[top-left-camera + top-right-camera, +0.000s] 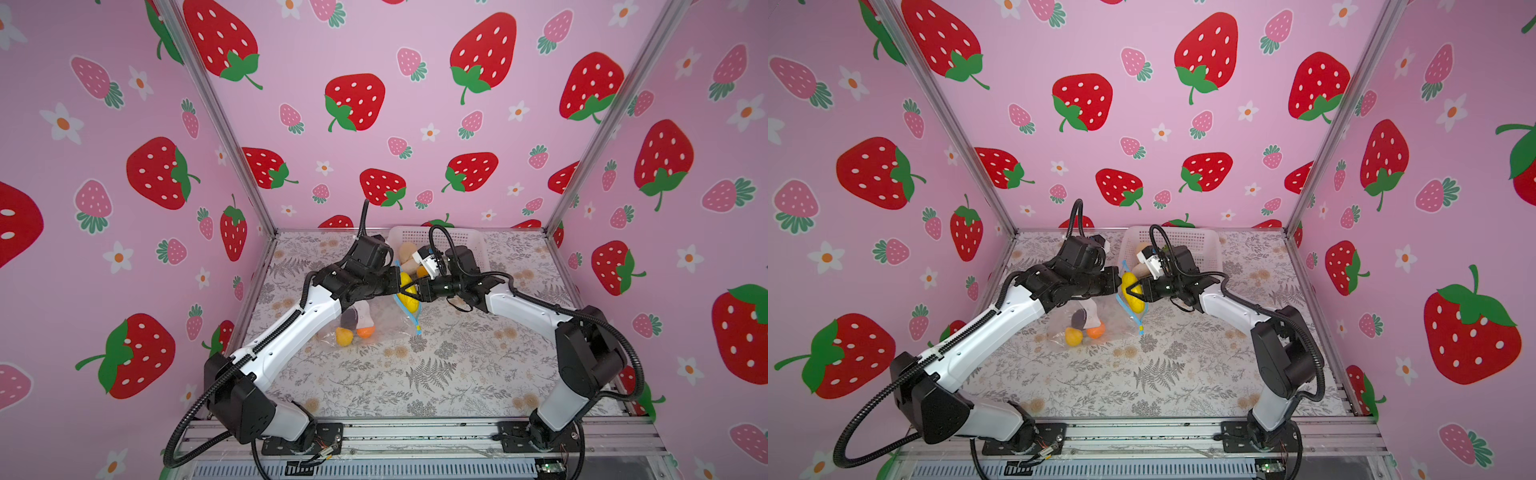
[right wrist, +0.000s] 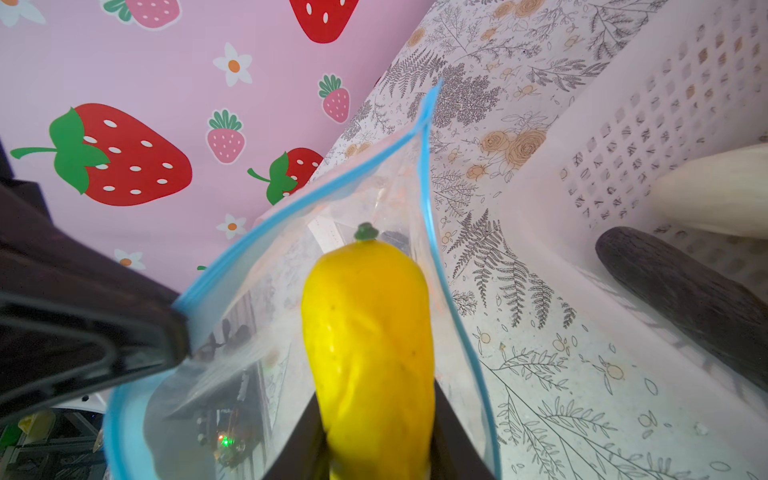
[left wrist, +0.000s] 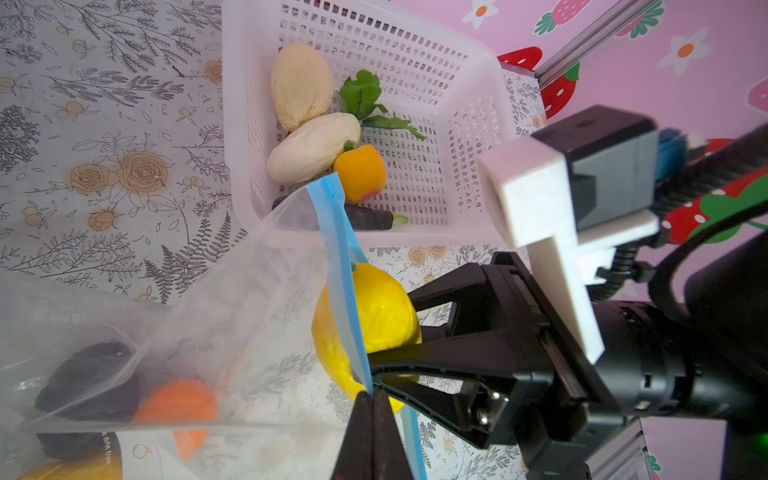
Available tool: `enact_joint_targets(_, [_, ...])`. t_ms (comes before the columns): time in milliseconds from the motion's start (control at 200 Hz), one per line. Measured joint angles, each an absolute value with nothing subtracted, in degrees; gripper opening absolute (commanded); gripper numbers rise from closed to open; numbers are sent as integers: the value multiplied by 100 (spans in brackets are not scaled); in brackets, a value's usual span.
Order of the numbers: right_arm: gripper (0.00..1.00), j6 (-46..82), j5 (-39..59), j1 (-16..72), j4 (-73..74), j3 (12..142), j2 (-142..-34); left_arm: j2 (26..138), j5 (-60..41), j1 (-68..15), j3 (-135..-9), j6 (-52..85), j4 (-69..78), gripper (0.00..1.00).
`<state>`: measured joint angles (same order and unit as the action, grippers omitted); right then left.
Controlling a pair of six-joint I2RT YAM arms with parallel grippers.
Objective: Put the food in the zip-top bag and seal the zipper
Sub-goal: 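Carry the yellow long fruit with the right gripper over the bag mouth, then open the right gripper to drop the yellow long fruit into the bag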
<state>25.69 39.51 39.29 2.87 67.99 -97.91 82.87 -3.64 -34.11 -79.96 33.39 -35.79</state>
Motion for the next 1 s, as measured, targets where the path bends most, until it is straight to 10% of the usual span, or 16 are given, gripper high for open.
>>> enact_joint_targets(1000, [55,2091,2541,4244,-432,7207,-9874,8287,-366,-3411,-7996,3411,-3577,0])
